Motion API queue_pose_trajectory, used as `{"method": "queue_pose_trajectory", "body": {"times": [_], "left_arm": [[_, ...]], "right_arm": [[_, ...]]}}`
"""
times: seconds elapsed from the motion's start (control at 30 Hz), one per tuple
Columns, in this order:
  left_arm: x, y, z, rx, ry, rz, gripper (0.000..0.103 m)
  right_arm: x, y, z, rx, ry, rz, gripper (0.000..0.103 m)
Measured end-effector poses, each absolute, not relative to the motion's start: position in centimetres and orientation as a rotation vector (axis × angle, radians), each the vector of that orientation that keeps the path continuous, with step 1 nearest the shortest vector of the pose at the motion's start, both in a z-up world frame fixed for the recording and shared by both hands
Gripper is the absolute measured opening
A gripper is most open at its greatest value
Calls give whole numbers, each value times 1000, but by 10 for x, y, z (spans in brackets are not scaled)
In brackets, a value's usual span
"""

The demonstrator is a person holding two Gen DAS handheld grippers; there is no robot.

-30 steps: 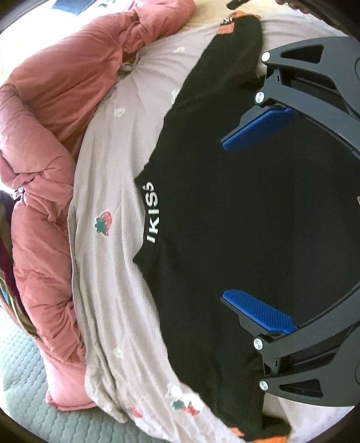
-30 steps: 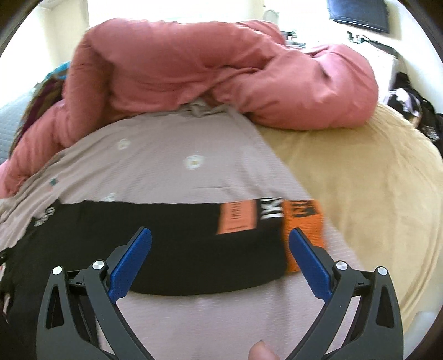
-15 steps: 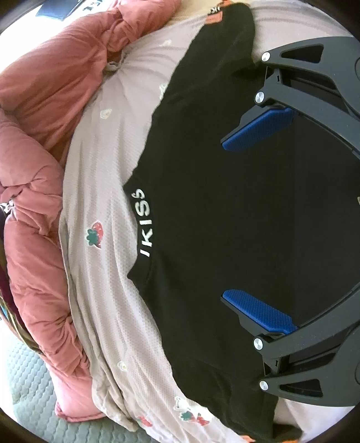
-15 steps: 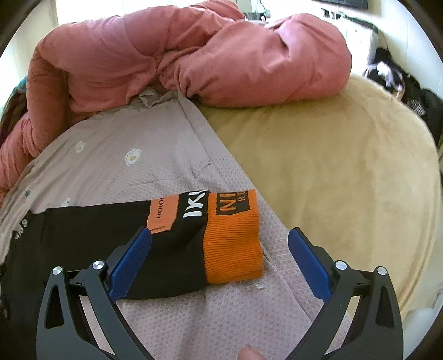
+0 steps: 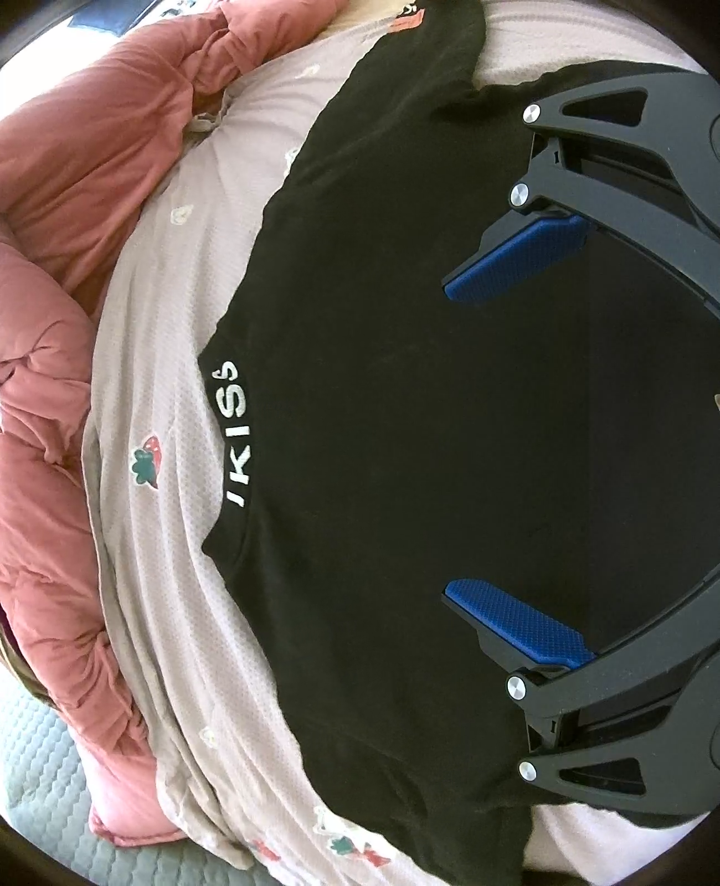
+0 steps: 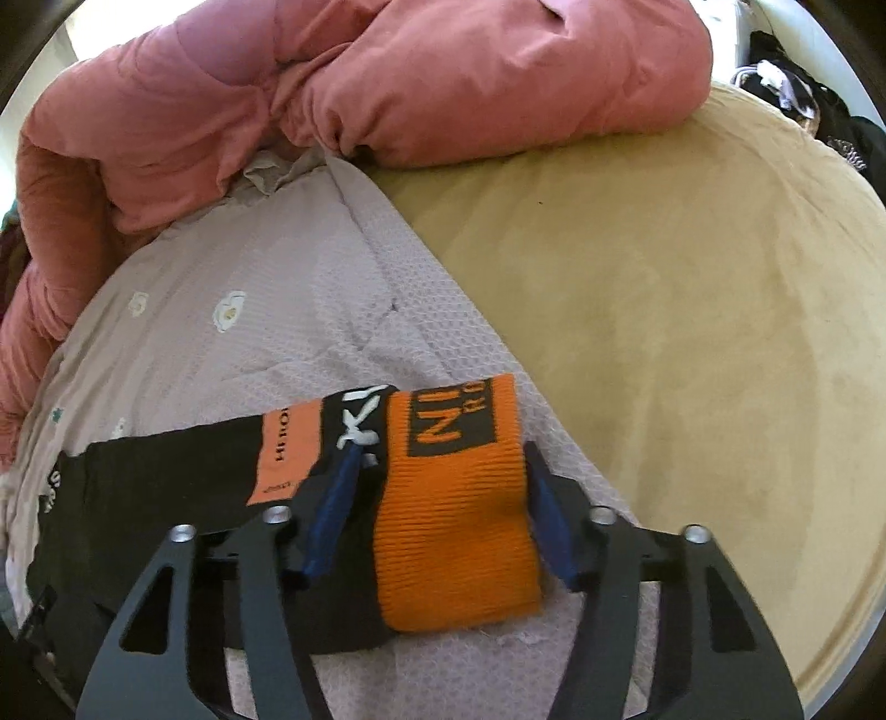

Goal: Fold small clothes
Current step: 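Lift the cuff with the right gripper, lay it across the shirt body, release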

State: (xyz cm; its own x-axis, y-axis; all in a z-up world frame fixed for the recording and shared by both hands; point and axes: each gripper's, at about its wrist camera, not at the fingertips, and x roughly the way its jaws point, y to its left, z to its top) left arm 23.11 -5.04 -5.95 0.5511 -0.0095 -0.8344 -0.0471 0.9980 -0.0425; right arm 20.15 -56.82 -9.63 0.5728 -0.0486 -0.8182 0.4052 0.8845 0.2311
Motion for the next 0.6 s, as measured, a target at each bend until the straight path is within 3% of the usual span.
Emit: {"method": "queue_pose_trajectory", "body": {"times": [0.13,0.23,0.6], "left_arm": [[224,-55,-57,-55,975,1,94],[219,-57,-54,-46,968,-2,94],[204,-47,-38,-46,943,8,94]], "right_arm": [[197,-560,-87,413,886,-215,20],[191,-551,-74,392,844,-183,14],[182,-482,-12,360,722,53,12]]}}
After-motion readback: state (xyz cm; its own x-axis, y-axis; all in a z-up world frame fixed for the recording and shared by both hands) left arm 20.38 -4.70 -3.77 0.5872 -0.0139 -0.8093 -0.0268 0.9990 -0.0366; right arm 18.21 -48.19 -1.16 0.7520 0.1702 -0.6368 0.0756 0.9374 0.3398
